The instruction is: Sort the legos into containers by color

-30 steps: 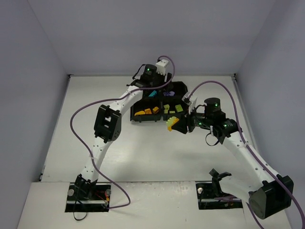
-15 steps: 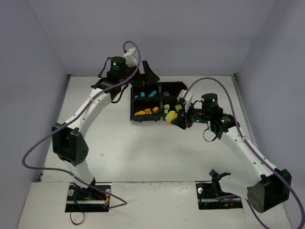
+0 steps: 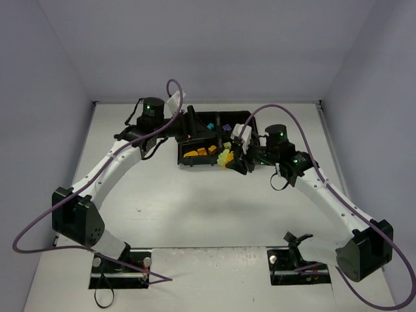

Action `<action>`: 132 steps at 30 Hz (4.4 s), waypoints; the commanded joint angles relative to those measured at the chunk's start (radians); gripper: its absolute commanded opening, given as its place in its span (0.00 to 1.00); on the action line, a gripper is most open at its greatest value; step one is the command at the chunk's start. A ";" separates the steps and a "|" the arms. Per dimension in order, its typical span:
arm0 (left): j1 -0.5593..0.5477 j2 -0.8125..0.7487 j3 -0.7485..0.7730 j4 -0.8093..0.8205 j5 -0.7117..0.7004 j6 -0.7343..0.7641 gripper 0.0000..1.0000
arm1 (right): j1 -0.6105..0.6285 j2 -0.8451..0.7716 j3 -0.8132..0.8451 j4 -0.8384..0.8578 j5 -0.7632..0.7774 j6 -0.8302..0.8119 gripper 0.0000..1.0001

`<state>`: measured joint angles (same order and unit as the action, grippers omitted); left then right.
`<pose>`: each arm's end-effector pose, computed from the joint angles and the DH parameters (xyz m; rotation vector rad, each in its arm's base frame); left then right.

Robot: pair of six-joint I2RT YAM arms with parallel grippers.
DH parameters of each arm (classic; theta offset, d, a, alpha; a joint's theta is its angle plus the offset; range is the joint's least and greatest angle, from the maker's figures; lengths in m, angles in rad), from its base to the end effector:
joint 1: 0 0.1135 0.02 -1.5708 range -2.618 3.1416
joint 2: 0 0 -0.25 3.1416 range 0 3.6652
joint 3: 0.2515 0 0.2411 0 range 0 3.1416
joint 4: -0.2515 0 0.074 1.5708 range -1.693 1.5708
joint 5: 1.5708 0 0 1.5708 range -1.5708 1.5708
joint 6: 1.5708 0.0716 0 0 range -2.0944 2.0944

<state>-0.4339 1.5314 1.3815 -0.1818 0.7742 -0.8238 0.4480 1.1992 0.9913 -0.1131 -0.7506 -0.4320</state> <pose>0.3132 -0.2003 0.3470 0.1875 2.1249 -1.5347 0.2402 0.1696 0.3171 -1.2242 1.4046 0.7164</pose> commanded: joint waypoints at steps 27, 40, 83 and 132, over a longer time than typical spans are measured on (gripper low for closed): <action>-0.134 -0.024 -0.022 -0.091 0.063 0.058 0.42 | 0.054 -0.038 0.010 0.176 -0.016 0.056 0.00; -0.132 -0.002 -0.021 -0.048 0.091 0.048 0.00 | 0.054 -0.039 -0.017 0.197 -0.010 0.062 0.00; -0.230 0.644 0.689 -0.196 -0.513 0.420 0.44 | -0.118 -0.267 -0.192 0.122 0.281 0.417 0.00; 0.254 -0.468 -0.171 -0.522 -0.790 0.407 0.76 | -0.100 0.286 0.271 0.363 0.554 0.478 1.00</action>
<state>-0.1799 1.1137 1.1797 -0.6762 -0.0185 -0.4049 0.4274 1.6608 1.2736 0.2199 -0.2985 0.0006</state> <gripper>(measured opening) 0.763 0.996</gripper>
